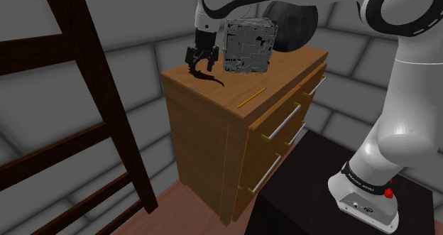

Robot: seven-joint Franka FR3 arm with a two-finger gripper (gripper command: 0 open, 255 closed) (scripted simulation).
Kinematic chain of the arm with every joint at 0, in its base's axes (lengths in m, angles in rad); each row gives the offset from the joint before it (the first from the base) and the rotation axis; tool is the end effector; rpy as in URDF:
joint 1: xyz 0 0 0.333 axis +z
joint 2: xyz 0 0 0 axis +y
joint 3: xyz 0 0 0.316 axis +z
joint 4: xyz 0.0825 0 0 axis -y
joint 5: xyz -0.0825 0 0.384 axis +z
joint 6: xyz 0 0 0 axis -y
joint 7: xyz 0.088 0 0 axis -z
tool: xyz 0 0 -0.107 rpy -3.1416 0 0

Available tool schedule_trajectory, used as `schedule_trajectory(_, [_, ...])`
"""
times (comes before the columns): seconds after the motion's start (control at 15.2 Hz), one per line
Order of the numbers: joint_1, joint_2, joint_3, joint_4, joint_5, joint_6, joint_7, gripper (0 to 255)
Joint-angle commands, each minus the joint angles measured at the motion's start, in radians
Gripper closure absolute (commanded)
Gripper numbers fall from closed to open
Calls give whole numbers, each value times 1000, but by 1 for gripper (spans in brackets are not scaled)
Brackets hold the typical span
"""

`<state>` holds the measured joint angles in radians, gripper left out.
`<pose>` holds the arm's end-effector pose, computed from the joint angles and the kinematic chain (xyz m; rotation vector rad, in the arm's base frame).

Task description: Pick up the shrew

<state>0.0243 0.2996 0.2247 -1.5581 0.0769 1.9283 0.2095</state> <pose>0.6404 0.1514 0.4854 -2.9884 -0.0046 -0.0660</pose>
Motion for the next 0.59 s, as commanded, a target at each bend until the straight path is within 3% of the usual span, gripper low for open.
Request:
schedule_trajectory(0.0, [0, 4, 0, -17, 0, 22, -1, 0])
schedule_trajectory(0.07, [0, 4, 0, -17, 0, 22, -1, 0])
schedule_trajectory(0.13, [1, 4, 0, -17, 0, 21, -1, 255])
schedule_trajectory(0.53, [1, 13, -1, -5, -2, 18, -1, 255])
